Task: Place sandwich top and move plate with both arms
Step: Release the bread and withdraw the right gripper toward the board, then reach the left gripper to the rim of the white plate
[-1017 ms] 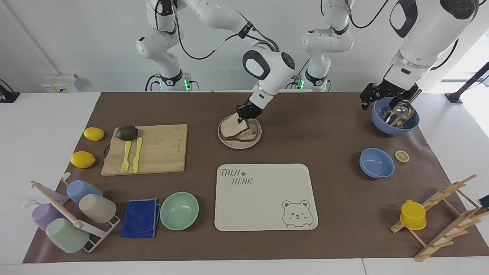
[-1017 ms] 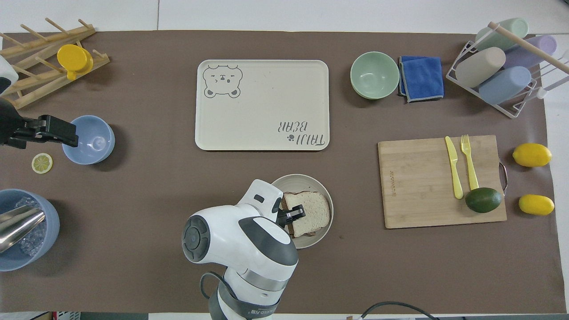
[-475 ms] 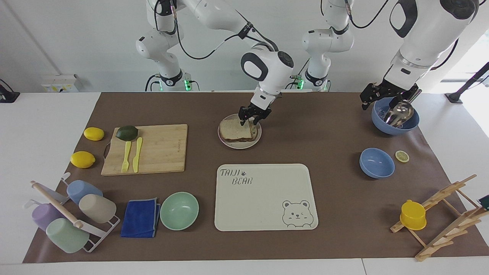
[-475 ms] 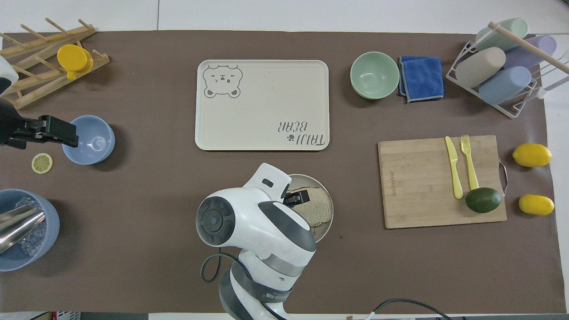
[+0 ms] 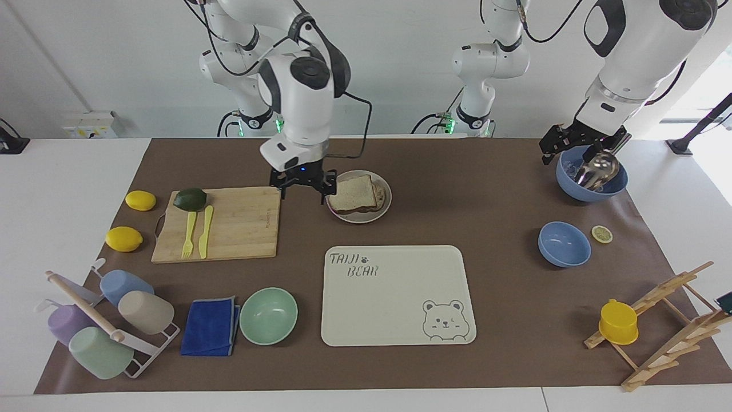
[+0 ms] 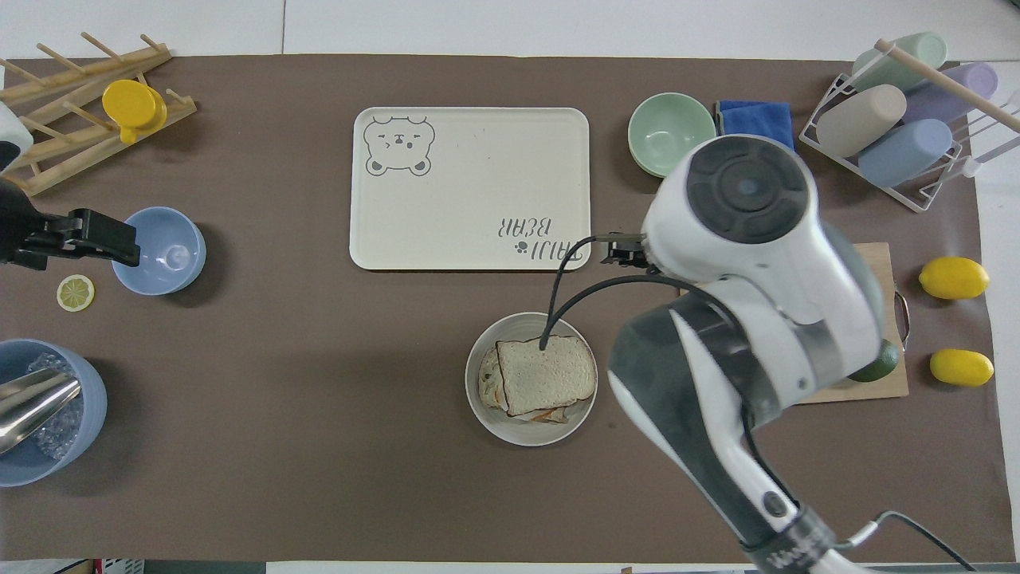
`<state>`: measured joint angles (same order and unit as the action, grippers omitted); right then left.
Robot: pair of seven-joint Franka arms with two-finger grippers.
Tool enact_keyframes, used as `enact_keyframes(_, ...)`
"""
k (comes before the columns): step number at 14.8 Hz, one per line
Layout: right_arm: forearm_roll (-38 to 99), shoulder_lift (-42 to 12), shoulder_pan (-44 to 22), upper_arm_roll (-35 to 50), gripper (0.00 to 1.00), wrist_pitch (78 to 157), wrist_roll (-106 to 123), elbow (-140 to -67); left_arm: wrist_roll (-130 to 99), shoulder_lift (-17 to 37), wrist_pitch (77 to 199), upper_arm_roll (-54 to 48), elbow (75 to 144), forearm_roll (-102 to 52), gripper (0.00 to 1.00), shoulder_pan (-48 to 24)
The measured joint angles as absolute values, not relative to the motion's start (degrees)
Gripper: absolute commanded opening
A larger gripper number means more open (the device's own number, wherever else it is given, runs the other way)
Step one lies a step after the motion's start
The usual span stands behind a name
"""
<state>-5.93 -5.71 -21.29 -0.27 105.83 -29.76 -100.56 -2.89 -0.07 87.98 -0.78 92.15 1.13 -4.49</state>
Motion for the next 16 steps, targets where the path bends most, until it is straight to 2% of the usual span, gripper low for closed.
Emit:
enact_keyframes(5,-2.5,2.1,-7.9,-0.6,1.0,97.0,-12.9,-100.1,-3.2,-2.2,89.9,-1.9,96.9,-0.2,1.0,-4.8)
enact_keyframes(8,-2.4,3.0,-3.4,-0.7,1.0,91.6,-6.3,-98.7,-8.1,-4.2,96.2,-2.1,103.6,-4.4,1.0,-7.2)
enact_keyframes(11,-2.4,2.3,-1.7,-0.7,1.0,87.4,-4.2,-96.0,-12.4,-4.6,103.1,-2.5,110.0,-6.5,1.0,-13.6)
enact_keyframes(16,-2.4,0.1,-2.3,-2.1,1.0,87.0,-2.0,-95.9,-14.0,-4.3,117.6,-2.7,122.3,-15.3,0.98,-21.5)
